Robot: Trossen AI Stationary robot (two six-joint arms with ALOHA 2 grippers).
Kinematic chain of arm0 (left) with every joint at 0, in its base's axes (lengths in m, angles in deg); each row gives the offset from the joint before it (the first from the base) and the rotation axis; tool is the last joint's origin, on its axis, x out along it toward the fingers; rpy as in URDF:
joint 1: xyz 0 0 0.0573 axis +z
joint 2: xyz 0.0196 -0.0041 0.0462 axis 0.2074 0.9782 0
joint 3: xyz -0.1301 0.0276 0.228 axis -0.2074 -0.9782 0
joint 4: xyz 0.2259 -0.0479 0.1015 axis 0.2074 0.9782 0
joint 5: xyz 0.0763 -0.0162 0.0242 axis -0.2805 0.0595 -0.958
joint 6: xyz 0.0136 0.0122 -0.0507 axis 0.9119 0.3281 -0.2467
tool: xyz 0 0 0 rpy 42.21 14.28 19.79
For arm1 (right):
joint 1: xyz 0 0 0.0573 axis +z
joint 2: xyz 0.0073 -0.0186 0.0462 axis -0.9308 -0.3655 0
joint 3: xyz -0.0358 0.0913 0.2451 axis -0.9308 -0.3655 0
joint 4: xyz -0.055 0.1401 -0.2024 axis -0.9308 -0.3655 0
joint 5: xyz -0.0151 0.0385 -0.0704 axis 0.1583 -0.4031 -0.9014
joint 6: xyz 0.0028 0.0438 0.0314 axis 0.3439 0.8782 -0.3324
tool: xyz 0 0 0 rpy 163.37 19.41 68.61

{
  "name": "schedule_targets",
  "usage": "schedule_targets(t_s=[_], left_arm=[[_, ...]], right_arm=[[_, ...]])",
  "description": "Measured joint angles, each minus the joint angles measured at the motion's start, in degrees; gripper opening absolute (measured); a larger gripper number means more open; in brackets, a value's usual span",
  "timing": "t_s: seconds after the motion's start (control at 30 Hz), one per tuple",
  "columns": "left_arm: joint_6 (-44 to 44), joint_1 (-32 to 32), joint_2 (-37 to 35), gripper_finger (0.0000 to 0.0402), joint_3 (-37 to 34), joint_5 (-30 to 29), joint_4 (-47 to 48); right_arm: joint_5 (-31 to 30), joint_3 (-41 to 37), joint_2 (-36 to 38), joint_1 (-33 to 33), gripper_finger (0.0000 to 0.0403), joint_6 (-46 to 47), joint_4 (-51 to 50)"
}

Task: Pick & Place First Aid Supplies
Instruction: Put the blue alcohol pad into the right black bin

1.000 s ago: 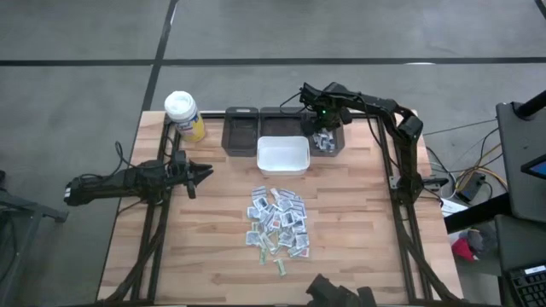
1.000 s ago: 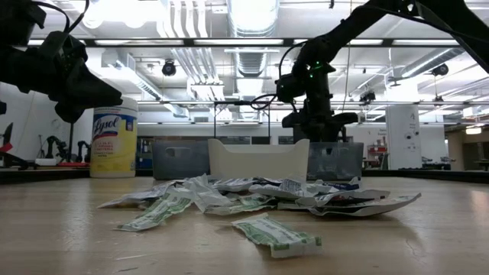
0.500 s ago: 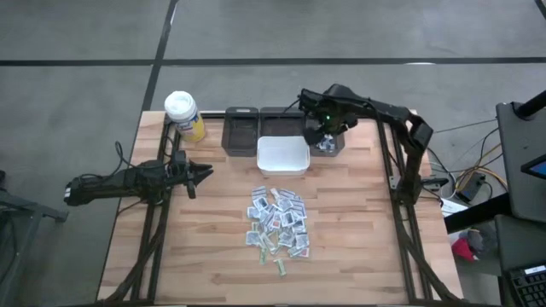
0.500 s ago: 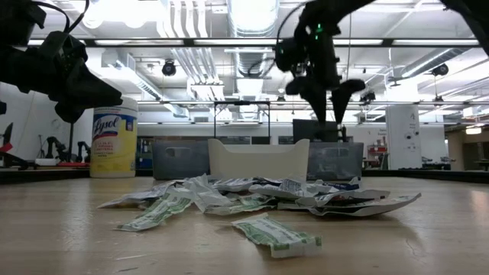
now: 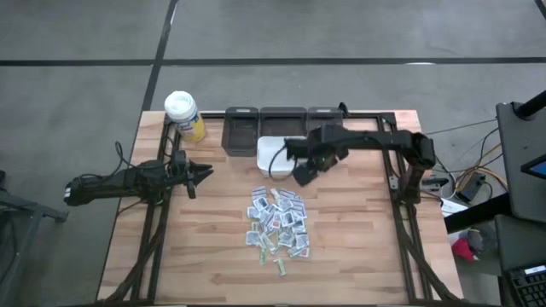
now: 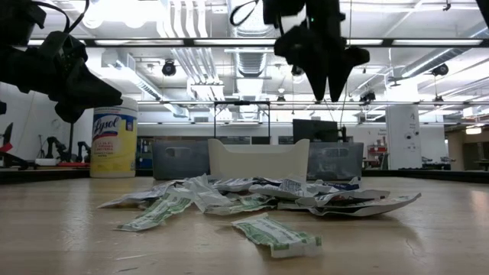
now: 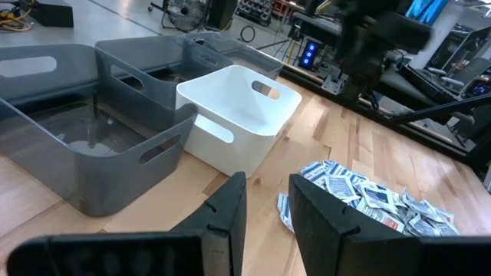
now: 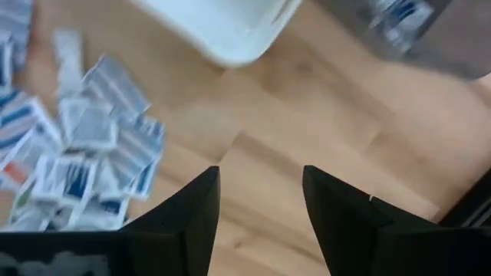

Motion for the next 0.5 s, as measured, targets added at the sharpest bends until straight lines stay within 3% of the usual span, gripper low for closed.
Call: schedule_targets(t_s=[0.5], left_arm=[[0.0, 0.02, 0.0, 0.0094, 0.0, 0.0, 0.0]], right_arm=[[1.75, -0.19, -0.76, 16.84, 0.0166, 14.4, 7.06]])
